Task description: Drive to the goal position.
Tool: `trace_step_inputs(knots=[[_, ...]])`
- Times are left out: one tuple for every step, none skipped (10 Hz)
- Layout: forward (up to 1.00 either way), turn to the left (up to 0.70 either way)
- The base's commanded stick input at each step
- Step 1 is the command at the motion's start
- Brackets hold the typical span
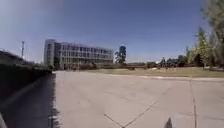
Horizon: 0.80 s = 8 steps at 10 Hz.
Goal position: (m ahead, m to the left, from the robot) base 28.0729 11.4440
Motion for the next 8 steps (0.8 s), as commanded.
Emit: trace_step_inputs(knots=[[0.70,0.00],[0.70,0.00],[0.70,0.06],[0.70,0.27],[0.70,0.27],[0.70,0.27],[0.70,0.27],[0.70,0.27]])
